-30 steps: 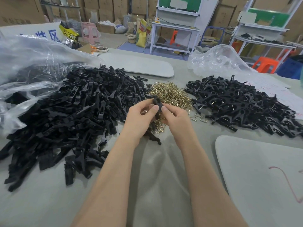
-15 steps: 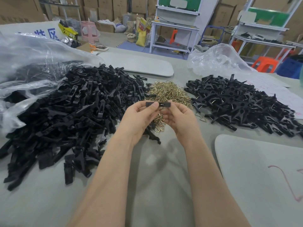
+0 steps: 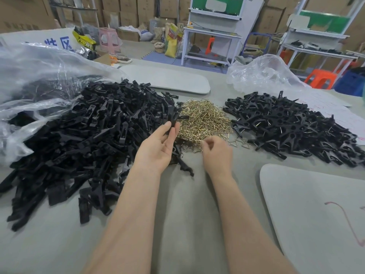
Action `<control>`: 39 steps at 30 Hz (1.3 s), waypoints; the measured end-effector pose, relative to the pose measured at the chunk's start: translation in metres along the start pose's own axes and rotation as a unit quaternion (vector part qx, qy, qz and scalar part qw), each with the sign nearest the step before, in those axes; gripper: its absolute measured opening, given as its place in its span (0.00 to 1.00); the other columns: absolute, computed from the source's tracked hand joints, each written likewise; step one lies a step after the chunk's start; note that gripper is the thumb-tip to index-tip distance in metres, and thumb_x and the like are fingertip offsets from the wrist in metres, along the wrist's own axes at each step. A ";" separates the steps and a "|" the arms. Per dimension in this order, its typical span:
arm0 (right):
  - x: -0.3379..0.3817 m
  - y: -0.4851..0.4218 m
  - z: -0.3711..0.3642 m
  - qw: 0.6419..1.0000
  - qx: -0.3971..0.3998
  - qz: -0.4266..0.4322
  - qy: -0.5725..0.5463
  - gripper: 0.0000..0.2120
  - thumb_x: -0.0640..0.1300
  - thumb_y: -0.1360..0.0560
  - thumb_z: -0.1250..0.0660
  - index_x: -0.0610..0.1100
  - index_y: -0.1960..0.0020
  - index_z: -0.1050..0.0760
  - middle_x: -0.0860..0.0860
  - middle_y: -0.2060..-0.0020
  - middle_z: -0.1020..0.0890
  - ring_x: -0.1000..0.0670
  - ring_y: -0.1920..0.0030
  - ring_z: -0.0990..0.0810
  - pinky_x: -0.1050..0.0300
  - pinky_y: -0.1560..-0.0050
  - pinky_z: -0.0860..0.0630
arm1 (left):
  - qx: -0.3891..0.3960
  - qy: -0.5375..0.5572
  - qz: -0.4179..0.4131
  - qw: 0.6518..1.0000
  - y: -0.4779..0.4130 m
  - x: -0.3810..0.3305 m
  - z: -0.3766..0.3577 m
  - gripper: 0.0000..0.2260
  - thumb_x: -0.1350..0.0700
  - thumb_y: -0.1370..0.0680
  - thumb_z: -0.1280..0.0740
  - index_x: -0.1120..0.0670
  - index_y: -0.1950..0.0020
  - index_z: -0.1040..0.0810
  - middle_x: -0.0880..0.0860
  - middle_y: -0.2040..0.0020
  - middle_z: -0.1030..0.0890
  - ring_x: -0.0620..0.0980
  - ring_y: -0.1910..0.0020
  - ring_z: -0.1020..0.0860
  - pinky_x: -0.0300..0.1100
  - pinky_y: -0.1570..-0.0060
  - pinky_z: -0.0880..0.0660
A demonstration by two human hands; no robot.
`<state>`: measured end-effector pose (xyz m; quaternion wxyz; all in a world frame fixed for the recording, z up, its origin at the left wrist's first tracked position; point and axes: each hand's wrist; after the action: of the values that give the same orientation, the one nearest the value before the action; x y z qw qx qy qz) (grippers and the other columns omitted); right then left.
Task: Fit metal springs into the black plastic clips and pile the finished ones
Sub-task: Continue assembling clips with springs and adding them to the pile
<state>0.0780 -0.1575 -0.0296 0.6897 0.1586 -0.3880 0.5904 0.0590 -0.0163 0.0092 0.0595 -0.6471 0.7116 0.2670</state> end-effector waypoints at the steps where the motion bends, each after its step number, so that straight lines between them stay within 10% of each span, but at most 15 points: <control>1: -0.002 -0.003 0.003 0.999 0.009 -0.019 -0.031 0.07 0.43 0.21 0.37 0.43 0.48 0.21 0.49 0.55 0.18 0.50 0.55 0.22 0.61 0.54 0.29 | -0.001 -0.006 0.003 1.000 0.000 0.001 0.000 0.03 0.66 0.23 0.34 0.65 0.52 0.23 0.62 0.53 0.19 0.53 0.52 0.18 0.37 0.54 0.20; 5: -0.003 -0.008 0.013 0.982 0.075 -0.083 -0.155 0.15 0.37 0.22 0.37 0.43 0.36 0.25 0.48 0.54 0.18 0.47 0.54 0.19 0.47 0.45 0.22 | 0.001 -0.078 0.006 0.997 -0.004 0.005 0.002 0.04 0.61 0.22 0.35 0.59 0.48 0.22 0.54 0.52 0.17 0.44 0.56 0.20 0.36 0.54 0.22; 12: 0.009 -0.008 0.024 0.942 0.038 -0.071 -0.326 0.08 0.35 0.25 0.33 0.42 0.48 0.21 0.51 0.62 0.18 0.56 0.62 0.20 0.64 0.57 0.22 | 0.013 -0.213 -0.073 0.974 -0.008 0.014 0.000 0.09 0.64 0.24 0.32 0.63 0.45 0.23 0.58 0.50 0.19 0.45 0.56 0.19 0.34 0.53 0.21; 19: 0.016 -0.006 0.037 0.921 0.058 -0.055 -0.381 0.15 0.32 0.20 0.42 0.49 0.51 0.22 0.50 0.66 0.25 0.59 0.74 0.24 0.66 0.69 0.24 | 0.002 -0.605 -0.275 0.748 -0.005 0.024 0.003 0.10 0.56 0.27 0.27 0.44 0.56 0.27 0.41 0.60 0.23 0.34 0.62 0.25 0.21 0.62 0.31; 24: 0.015 -0.008 0.042 0.940 0.006 -0.025 -0.341 0.06 0.35 0.23 0.36 0.45 0.53 0.25 0.48 0.64 0.19 0.57 0.70 0.19 0.65 0.63 0.22 | 0.024 -0.674 -0.314 0.668 -0.006 0.028 0.006 0.06 0.58 0.26 0.29 0.48 0.54 0.25 0.47 0.55 0.20 0.42 0.56 0.22 0.40 0.51 0.24; 39: 0.017 -0.004 0.039 0.966 -0.008 -0.015 -0.258 0.10 0.42 0.28 0.28 0.52 0.66 0.22 0.61 0.77 0.24 0.65 0.74 0.28 0.75 0.71 0.35 | 0.083 -0.689 -0.347 0.631 -0.009 0.029 0.009 0.08 0.60 0.26 0.30 0.48 0.53 0.24 0.47 0.56 0.19 0.48 0.54 0.21 0.51 0.49 0.23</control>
<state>0.0682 -0.1734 0.0094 0.5759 0.3059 -0.5554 0.5160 0.0603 -0.0386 -0.0133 0.6744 -0.4657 0.2055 0.5349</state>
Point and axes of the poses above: each hand's wrist, its own y-axis away from the middle knuckle, its own z-axis out of the back of the hand, x = y × z
